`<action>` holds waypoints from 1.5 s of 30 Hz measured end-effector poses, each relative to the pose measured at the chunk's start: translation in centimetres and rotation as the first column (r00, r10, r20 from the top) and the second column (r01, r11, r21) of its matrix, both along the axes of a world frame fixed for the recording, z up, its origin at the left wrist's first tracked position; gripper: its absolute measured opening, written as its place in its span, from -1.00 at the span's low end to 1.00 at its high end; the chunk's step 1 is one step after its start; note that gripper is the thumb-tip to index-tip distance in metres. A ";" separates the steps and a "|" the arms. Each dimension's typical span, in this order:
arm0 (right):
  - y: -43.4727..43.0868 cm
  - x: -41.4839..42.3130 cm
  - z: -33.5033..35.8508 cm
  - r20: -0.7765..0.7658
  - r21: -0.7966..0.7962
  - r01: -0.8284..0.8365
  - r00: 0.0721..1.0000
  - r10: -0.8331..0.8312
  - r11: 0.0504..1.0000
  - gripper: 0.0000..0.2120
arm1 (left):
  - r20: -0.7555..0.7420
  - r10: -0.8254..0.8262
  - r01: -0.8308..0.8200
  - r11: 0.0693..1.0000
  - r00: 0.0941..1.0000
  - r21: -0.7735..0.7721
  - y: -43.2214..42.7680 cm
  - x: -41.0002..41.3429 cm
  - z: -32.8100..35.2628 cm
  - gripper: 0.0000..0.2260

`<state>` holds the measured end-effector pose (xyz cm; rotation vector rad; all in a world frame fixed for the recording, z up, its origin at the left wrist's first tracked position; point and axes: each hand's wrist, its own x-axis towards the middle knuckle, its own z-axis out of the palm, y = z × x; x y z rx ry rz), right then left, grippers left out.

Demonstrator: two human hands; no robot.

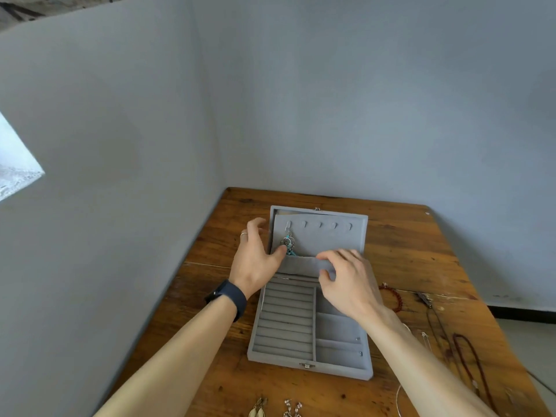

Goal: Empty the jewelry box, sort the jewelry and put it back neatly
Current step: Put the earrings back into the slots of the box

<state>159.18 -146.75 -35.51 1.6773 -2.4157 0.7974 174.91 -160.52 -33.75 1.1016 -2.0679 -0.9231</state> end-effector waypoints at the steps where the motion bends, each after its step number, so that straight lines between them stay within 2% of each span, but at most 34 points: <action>1: 0.6 0.0 -0.2 -0.048 -0.009 0.023 0.999 -0.024 1.000 -0.72 | -0.034 0.001 0.002 0.996 0.999 0.086 -0.1 -0.4 0.1 -0.30; 4: 2.2 0.0 -1.0 -0.076 -0.035 0.148 0.986 -0.150 0.988 -0.59 | -0.065 -0.032 0.047 0.971 0.997 0.233 -0.6 -1.3 -0.1 -0.22; 6: 3.1 0.0 -1.5 0.013 -0.015 0.258 0.966 -0.258 0.966 -0.48 | -0.049 -0.055 0.065 0.969 0.997 0.240 -1.0 -1.5 -0.5 -0.29; 8: 3.8 0.0 -2.1 0.109 0.058 0.294 0.948 -0.299 0.954 -0.43 | -0.058 -0.041 0.053 0.971 0.997 0.233 -1.3 -1.5 -0.8 -0.31; 10: 4.3 0.3 -2.7 0.151 0.102 0.261 0.950 -0.274 0.960 -0.42 | -0.081 -0.018 0.036 0.974 0.997 0.223 -1.5 -1.5 -1.0 -0.31; 14: 5.3 0.8 -3.4 0.119 0.163 0.233 0.960 -0.254 0.959 -0.38 | -0.123 0.002 0.022 0.981 0.992 0.194 -1.6 -1.1 -1.1 -0.39; 21: 6.6 1.8 -4.4 0.015 0.231 0.209 0.976 -0.218 0.950 -0.39 | -0.204 -0.033 0.106 0.928 0.978 0.357 -1.9 0.2 -1.2 -0.45; 28: 6.9 2.4 -4.8 -0.032 0.272 0.222 0.975 -0.222 0.936 -0.44 | -0.197 0.022 0.039 0.954 0.980 0.299 -1.4 -0.1 -1.2 -0.52; 33: 7.3 1.7 -4.4 -0.035 0.245 0.195 0.981 -0.193 0.950 -0.51 | -0.137 -0.011 0.057 0.939 0.991 0.338 -0.9 0.2 -1.0 -0.47; 36: 8.1 2.1 -3.9 -0.006 0.166 0.161 0.987 -0.162 0.973 -0.57 | -0.059 -0.023 0.039 0.958 0.998 0.283 0.5 1.9 -0.6 -0.49; 41: 10.5 6.1 -2.8 0.100 -0.081 0.049 0.994 -0.040 0.995 -0.69 | -0.033 -0.025 0.030 0.988 0.999 0.152 5.5 7.2 -1.5 -0.63; 45: 12.2 10.1 -2.6 0.236 -0.084 -0.050 0.969 0.068 0.995 -0.70 | 0.003 0.008 -0.008 0.997 1.000 0.077 10.7 11.9 -4.0 -0.73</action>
